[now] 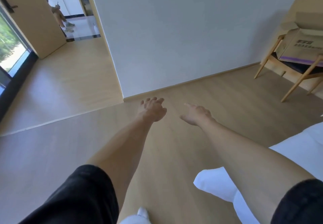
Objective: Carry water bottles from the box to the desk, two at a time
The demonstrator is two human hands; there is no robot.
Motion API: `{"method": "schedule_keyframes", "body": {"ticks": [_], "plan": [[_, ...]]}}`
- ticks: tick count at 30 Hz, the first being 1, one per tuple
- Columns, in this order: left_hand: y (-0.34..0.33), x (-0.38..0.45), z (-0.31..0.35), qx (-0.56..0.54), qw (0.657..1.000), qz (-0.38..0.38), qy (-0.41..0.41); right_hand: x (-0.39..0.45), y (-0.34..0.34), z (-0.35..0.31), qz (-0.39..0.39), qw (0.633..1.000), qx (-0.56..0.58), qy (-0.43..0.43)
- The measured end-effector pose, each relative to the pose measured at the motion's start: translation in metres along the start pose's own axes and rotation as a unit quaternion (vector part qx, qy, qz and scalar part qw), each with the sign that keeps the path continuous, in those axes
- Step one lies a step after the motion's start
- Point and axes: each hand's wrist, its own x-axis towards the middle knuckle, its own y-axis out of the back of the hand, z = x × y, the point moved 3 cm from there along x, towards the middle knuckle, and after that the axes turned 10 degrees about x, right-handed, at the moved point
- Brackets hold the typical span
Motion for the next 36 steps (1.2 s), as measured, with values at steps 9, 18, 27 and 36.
{"method": "schedule_keyframes", "body": {"ticks": [9,18,27,36], "plan": [[0.021,0.174,0.031,0.005,0.995,0.017,-0.099,0.140,0.038,0.027,0.027,0.996,0.018,-0.085],[0.081,0.355,0.071,0.007,0.976,0.033,-0.213,0.256,0.110,0.049,0.079,0.977,0.035,-0.196],[0.097,0.456,0.178,0.025,0.949,0.026,-0.314,0.324,0.161,0.126,0.113,0.951,0.046,-0.286],[0.120,0.564,0.306,0.054,0.939,0.027,-0.340,0.417,0.221,0.246,0.122,0.938,0.087,-0.313]]}}
